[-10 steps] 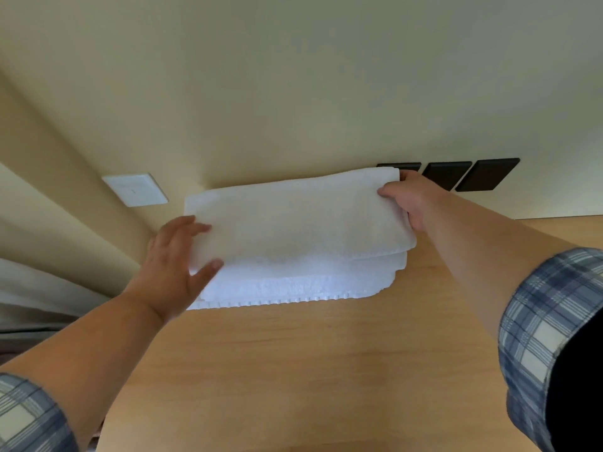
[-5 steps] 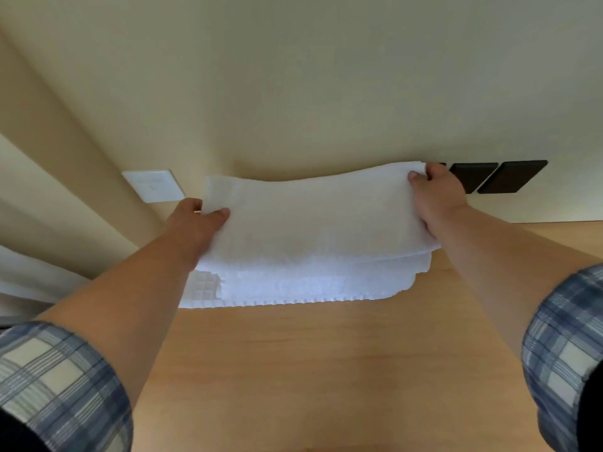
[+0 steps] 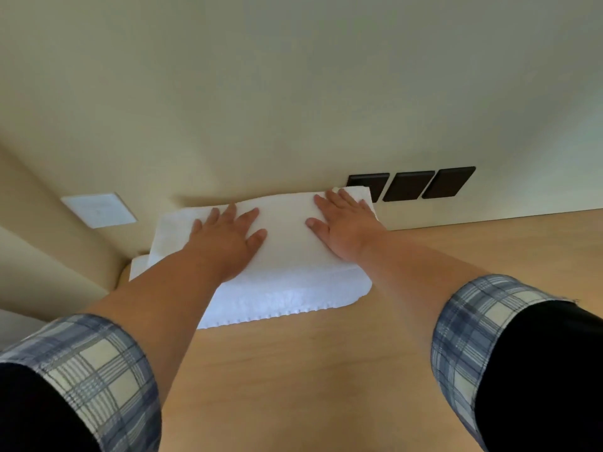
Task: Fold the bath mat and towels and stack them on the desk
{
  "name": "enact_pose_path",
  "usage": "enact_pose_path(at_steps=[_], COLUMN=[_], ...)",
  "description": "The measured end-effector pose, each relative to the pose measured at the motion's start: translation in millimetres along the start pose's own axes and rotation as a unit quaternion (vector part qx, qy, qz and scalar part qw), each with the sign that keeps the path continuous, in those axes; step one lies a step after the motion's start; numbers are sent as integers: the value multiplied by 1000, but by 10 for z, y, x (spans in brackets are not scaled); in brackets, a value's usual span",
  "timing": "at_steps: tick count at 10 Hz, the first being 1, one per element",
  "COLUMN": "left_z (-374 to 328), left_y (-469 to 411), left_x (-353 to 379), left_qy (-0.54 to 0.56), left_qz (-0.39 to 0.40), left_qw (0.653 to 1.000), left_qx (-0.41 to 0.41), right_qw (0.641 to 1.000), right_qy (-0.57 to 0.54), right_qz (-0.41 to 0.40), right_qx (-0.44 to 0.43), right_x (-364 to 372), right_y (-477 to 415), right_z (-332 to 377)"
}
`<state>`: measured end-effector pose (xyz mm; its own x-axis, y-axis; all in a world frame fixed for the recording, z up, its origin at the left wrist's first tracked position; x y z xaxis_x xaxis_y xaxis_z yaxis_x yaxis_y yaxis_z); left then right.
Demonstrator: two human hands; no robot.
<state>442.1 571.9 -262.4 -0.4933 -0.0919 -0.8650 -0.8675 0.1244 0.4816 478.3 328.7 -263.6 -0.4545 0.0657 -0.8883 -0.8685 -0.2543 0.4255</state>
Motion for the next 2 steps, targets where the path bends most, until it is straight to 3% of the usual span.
enact_pose_path(at_steps=[1, 2], left_z=[-1, -121], left_y=[21, 156], left_x=[33, -61], left_qy=[-9, -24], left_qz=[17, -17], left_qw=[998, 997], left_qx=[-61, -68], right_qw=[991, 980], right_qy=[-69, -184], right_qz=[53, 9], right_qx=[98, 73], right_x=[-2, -161], right_y=[102, 339], right_z=[-336, -384])
Point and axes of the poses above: each hand's wrist, its own y-axis away from the middle knuckle, its own x-axis out of the palm, z = x × y, the point moved 3 cm from there along -y, towards the middle knuckle, and after that the axes turned 13 degrees about z, right-handed, at the moved point
